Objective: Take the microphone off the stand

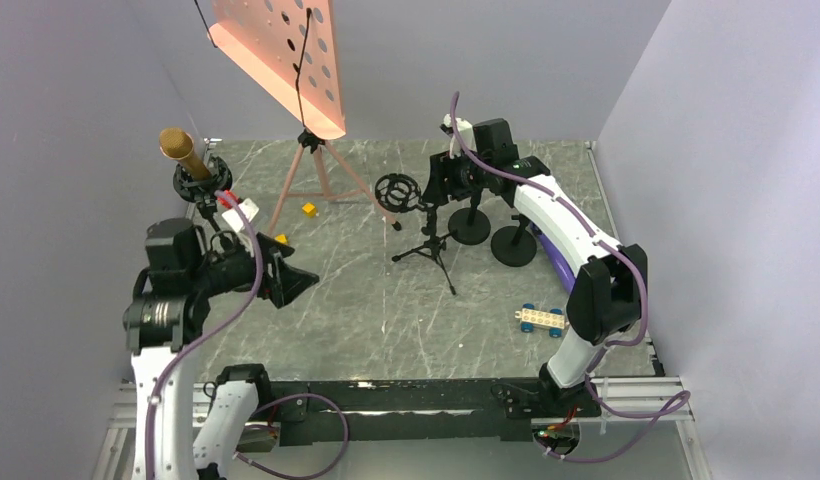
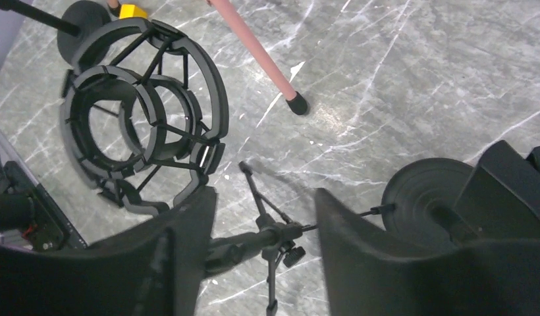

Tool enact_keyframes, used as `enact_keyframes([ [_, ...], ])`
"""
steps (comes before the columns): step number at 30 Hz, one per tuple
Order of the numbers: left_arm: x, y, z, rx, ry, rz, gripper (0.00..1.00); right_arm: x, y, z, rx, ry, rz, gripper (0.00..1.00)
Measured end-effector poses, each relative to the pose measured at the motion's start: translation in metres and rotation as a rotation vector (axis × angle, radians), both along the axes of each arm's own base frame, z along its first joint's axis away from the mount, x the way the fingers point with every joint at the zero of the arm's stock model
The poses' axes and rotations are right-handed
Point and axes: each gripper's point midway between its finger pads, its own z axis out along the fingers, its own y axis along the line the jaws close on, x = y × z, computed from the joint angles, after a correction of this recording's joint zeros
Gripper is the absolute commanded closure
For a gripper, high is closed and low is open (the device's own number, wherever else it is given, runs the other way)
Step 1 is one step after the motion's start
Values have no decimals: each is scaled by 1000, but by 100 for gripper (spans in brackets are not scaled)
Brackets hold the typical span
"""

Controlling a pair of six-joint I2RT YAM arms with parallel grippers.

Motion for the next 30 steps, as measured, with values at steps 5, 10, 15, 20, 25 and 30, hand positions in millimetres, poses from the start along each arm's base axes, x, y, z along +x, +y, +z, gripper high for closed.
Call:
enact_keyframes([
  [5, -30, 3, 37, 57, -201, 22, 6, -7, -2, -1, -1, -4, 14, 9],
  [10, -41, 23, 69, 131, -336, 182, 3, -15, -3, 17, 24, -36, 34, 0],
  [15, -35, 65, 98, 194, -394, 483, 1, -25, 2, 56, 84, -118, 86, 0],
  [20, -11, 107, 91, 225, -366, 728, 1, -36, 10, 97, 165, -203, 152, 0],
  [25, 25, 145, 61, 270, -310, 897, 2, -47, 15, 118, 214, -253, 208, 0],
  [30, 63, 169, 58, 294, -368, 985, 4, -53, 14, 129, 225, -287, 224, 0],
])
